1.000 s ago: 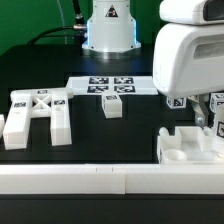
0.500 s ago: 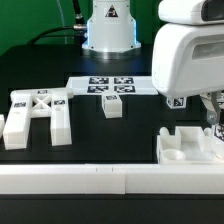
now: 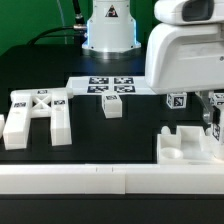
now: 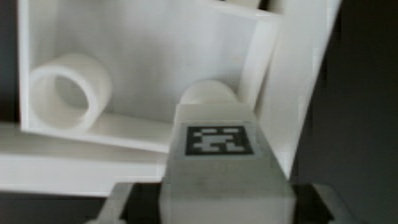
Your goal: Assemble chair
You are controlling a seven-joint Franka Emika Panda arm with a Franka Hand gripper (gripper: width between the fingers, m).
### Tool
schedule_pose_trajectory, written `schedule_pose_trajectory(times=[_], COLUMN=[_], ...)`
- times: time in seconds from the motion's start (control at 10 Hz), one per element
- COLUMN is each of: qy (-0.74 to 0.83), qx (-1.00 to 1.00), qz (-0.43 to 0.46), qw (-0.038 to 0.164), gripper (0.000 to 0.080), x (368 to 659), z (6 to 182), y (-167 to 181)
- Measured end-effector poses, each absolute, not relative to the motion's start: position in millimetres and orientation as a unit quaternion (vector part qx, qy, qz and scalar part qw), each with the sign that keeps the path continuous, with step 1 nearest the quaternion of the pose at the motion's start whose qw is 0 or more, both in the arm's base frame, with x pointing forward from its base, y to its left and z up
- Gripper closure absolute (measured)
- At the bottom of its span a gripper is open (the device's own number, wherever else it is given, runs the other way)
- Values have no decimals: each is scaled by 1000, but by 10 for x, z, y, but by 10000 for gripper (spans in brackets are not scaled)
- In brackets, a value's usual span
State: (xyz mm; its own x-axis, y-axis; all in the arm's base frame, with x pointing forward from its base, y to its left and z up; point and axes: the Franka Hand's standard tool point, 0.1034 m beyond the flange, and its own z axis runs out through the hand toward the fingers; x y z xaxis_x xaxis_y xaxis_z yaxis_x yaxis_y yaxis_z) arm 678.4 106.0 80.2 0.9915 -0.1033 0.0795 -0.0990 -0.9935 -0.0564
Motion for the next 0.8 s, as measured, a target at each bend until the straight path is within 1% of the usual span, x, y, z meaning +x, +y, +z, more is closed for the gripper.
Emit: schedule_pose_trajectory(times=[0.2,0.5,0.8], qy=[175,332,422], qx=[-983,-942,-905], qz=[-34,-27,-22], qw=[36,41,45], gripper=[510,510,509], x=[6771,6771,6771], z=[795,789,787], y=[1087,1107,1109])
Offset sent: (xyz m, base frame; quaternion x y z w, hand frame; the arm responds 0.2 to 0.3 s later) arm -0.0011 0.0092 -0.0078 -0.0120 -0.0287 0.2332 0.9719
